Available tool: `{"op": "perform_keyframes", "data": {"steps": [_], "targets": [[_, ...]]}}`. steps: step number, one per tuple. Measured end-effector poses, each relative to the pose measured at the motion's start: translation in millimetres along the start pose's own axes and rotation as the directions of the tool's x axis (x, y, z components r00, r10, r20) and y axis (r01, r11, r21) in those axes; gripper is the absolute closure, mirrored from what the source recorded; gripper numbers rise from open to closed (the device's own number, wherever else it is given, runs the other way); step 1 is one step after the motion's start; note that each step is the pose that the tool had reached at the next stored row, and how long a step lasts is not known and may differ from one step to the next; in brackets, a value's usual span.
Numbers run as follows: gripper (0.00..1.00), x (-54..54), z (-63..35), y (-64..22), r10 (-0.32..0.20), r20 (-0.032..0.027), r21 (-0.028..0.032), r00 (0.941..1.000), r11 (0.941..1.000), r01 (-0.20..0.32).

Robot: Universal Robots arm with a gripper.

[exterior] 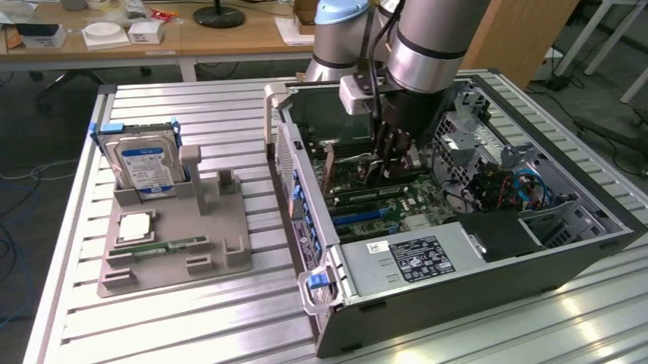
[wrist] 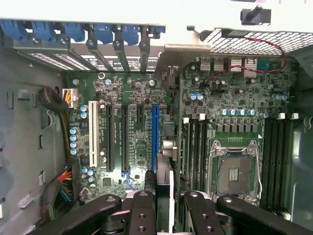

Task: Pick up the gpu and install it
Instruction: 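Insert the gpu into the slot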

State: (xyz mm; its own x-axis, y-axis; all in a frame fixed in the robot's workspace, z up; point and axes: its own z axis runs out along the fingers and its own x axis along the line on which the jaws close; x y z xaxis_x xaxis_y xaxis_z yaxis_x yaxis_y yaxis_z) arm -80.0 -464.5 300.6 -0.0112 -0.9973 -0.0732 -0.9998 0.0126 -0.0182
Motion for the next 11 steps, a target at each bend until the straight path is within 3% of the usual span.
{"op": "perform_keyframes", "data": {"steps": [5, 11], "targets": [[0.73, 0.5, 1.5, 0.6, -0.004, 0.0003, 0.0007, 1.0, 1.0, 0.004], [0.73, 0.8, 4.5, 0.7, -0.052, 0.0013, -0.0027, 0.9986, 0.9986, 0.052]]}}
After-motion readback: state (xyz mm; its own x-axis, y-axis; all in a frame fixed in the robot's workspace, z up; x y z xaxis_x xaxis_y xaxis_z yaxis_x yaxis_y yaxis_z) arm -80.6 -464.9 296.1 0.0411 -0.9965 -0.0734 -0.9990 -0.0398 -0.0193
